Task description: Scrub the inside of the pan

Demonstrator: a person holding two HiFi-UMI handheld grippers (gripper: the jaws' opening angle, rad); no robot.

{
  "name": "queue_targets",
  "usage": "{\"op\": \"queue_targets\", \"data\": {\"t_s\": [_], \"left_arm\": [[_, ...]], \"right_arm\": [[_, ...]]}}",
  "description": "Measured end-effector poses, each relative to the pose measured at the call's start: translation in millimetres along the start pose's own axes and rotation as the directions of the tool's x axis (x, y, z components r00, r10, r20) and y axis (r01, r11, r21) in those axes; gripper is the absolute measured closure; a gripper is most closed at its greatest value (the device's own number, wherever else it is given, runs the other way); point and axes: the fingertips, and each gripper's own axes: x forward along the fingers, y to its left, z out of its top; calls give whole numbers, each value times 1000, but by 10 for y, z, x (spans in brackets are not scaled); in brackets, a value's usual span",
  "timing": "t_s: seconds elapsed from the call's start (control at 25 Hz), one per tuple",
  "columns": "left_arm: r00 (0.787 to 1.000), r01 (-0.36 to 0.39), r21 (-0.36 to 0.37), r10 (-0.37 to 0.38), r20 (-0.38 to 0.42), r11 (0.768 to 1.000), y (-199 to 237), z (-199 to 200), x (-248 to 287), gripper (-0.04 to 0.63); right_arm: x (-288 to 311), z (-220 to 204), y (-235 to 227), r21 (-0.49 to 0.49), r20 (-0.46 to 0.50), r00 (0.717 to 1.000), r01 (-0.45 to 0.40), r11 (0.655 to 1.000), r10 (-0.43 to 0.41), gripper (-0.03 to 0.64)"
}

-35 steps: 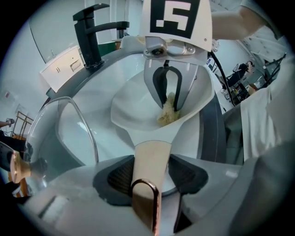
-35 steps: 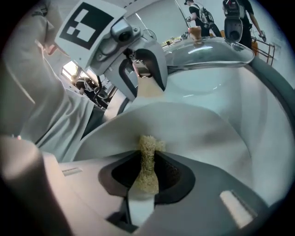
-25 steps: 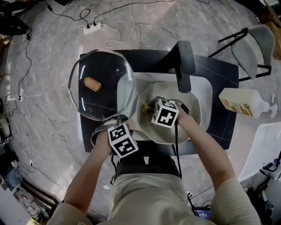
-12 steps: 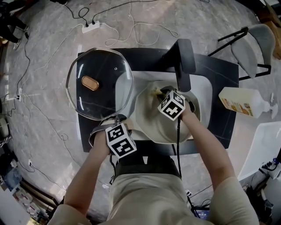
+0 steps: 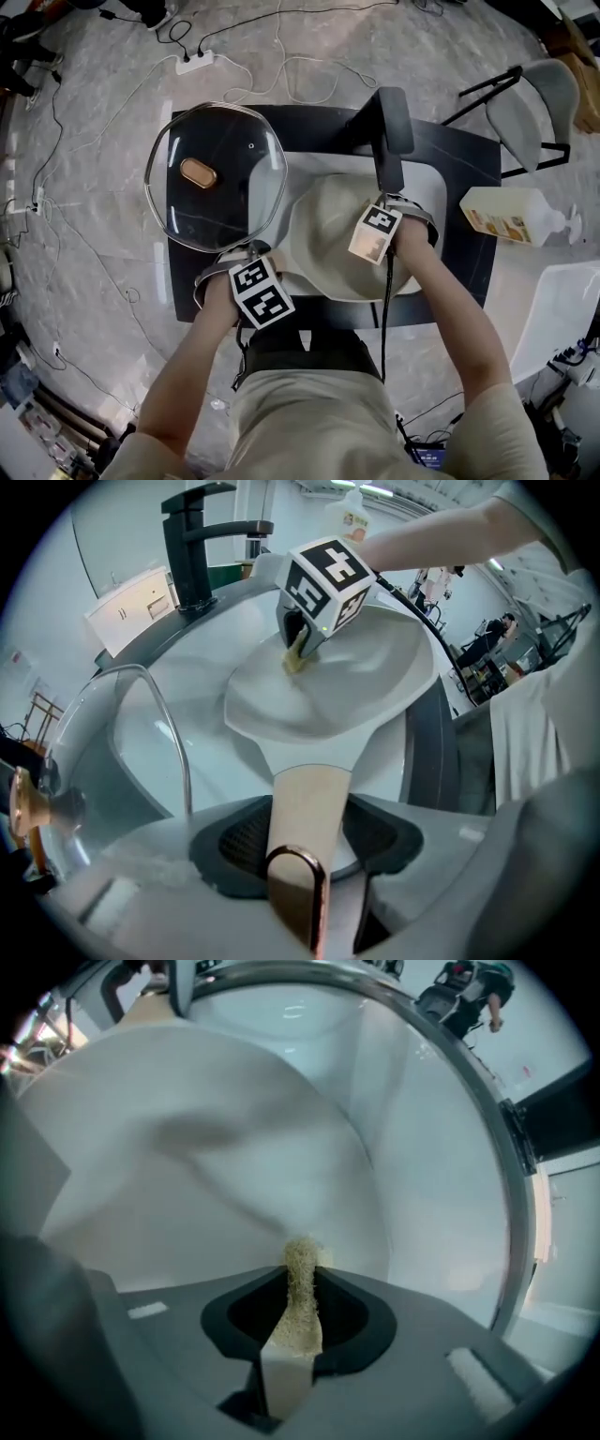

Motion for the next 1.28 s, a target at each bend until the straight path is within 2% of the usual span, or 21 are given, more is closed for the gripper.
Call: {"op": "queue_targets", "data": {"t_s": [0.12, 0.2, 0.28, 0.48, 0.6, 0.64, 0.68, 0.76, 0.92, 1.08, 1.28], "left_arm": [[1000, 5, -3, -5, 4, 1000, 3, 0, -2, 356], [1000, 4, -2, -4, 9, 1000, 0, 2, -3, 356], [1000, 4, -1, -4, 13, 1000, 2, 5, -9, 356], [1000, 18, -8, -17, 7, 1000, 3, 11, -19, 357], [1000, 19, -7, -19, 9, 1000, -3, 26, -14, 357], [1000, 16, -6, -16, 11, 1000, -5, 24, -15, 357], [1000, 13, -4, -13, 13, 1000, -5, 22, -18, 357], [1000, 6, 0, -6, 18, 1000, 1, 24, -23, 357], [1000, -2, 7, 2, 27, 1000, 1, 21, -24, 357], [1000, 8, 5, -8, 20, 1000, -3, 19, -17, 357], [1000, 4, 9, -4, 28, 1000, -8, 24, -19, 357]], "right_arm": [[-87, -228, 258, -57, -91, 992, -93, 994, 88, 529], [-191, -318, 427, -54, -114, 980, -168, 984, 161, 531], [-347, -364, 618, -36, -120, 957, -272, 962, 266, 531], [-721, -271, 1086, -12, -60, 849, -527, 850, 526, 531], [-883, 0, 1352, 11, 70, 743, -668, 744, 666, 532], [-913, 129, 1410, 16, 124, 714, -696, 718, 689, 532], [-921, 250, 1439, 14, 168, 699, -707, 707, 695, 532], [-886, 442, 1432, -6, 223, 700, -696, 719, 679, 532], [-742, 755, 1304, -28, 287, 730, -641, 767, 620, 531], [-572, 960, 1094, -37, 302, 782, -562, 826, 545, 531], [-326, 1053, 745, 16, 335, 848, -440, 898, 410, 531]]}}
